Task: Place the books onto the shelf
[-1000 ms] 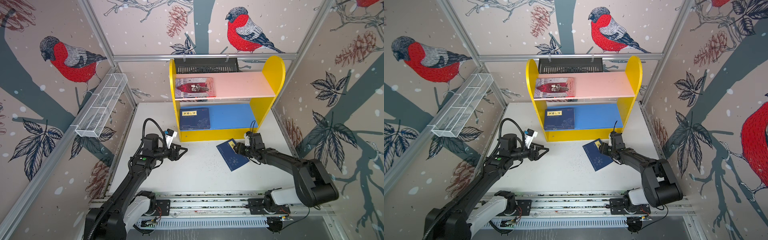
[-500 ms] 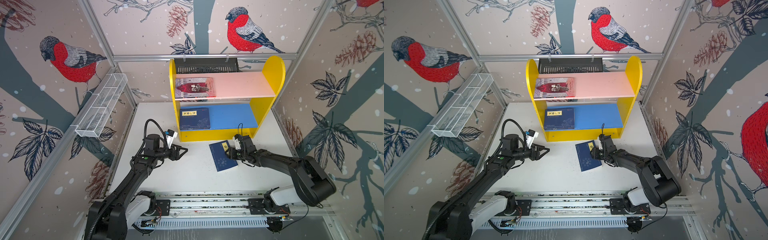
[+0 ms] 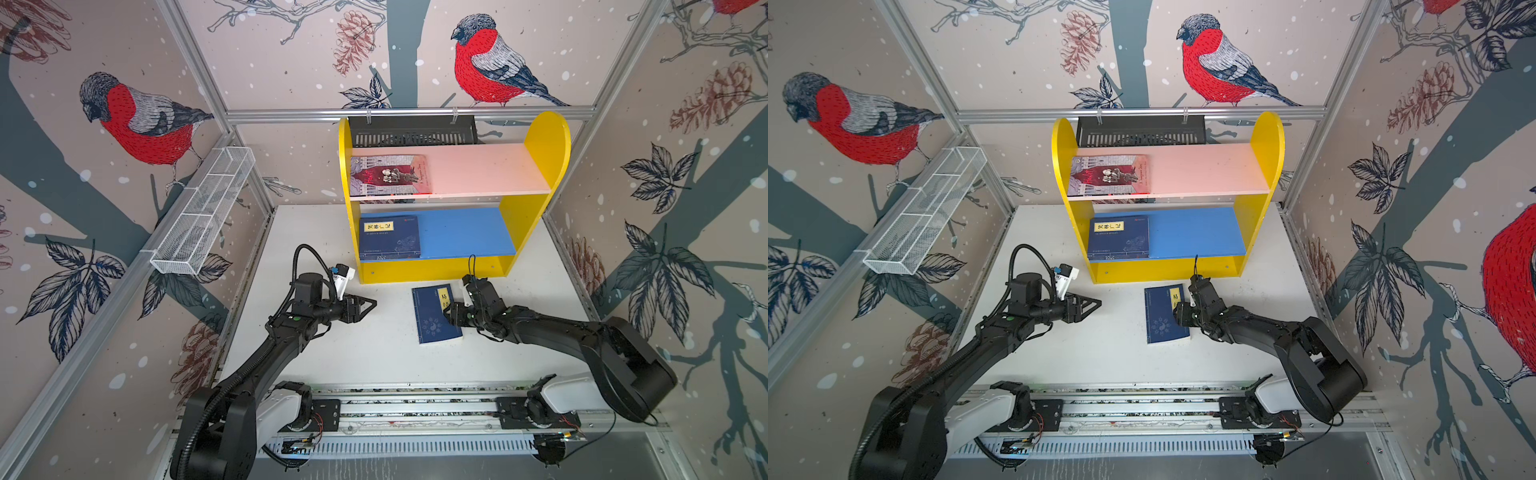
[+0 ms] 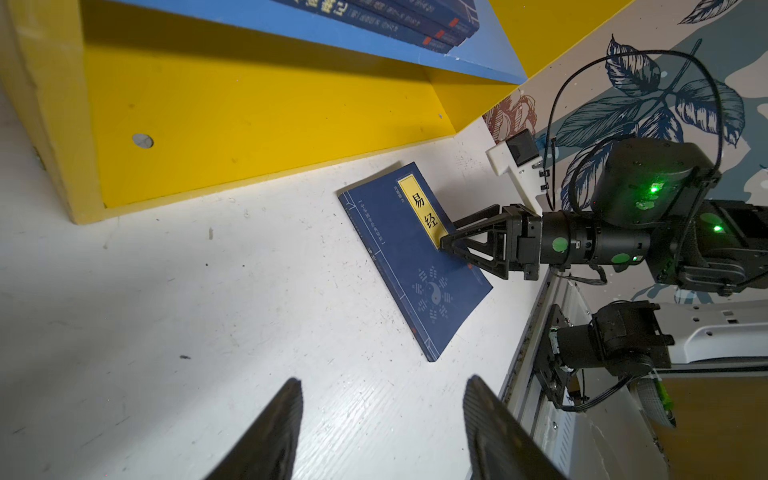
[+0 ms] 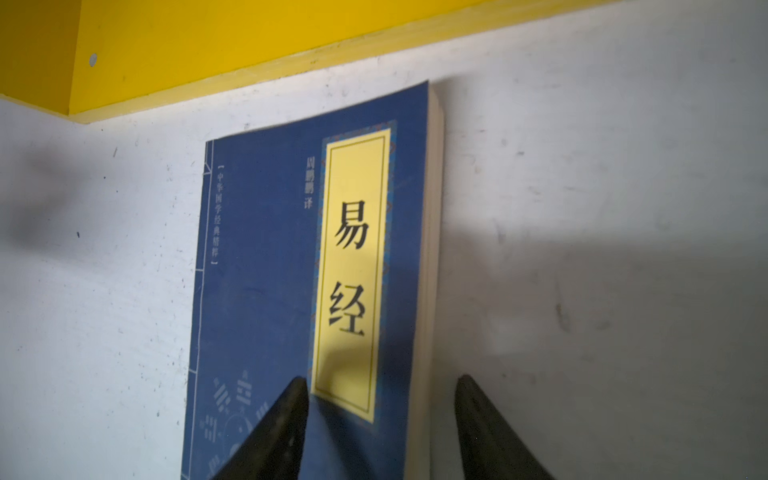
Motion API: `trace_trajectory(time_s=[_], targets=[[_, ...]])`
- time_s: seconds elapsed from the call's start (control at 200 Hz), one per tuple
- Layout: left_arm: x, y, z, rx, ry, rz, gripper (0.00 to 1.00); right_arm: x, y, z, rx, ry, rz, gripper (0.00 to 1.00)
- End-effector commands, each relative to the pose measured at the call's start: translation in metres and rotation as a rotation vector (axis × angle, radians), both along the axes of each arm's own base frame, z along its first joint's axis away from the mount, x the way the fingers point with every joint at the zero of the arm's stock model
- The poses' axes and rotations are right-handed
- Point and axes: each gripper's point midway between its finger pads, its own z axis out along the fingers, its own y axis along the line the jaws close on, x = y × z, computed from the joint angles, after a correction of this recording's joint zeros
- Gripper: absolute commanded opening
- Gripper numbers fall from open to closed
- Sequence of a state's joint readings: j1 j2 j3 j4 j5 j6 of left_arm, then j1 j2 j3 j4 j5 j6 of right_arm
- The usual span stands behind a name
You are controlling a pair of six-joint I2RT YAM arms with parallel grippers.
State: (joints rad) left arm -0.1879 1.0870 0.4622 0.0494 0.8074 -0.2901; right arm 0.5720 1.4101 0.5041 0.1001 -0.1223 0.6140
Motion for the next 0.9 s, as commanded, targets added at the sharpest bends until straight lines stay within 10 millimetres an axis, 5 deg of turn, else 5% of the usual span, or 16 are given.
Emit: trace_trajectory(time_s=[0.0,0.25,0.53,0.78,0.895], targets=[[0.006,-0.003,0.005,-0.035,-0.02,0.002,0.62,0.006,-0.005,-0.007,-0.008,0.013,-0.062,0.6],[0.0,-0.003,-0.009,-0.037,-0.008,-0.001,0.62,0.017,0.014,-0.015,0.012,-0.008,0.002,0.58],[-0.003,0.001,-0.029,-0.029,0.034,0.033,0.63,-0.01,0.048,-0.02,0.015,-0.006,0.133,0.56],[-0.005,0.0,-0.049,-0.046,0.154,0.057,0.63,-0.042,0.098,-0.007,0.144,0.04,0.197,0.6],[-0.009,-0.003,-0.058,-0.054,0.207,0.045,0.63,-0.05,0.088,-0.016,0.06,0.101,0.141,0.6]])
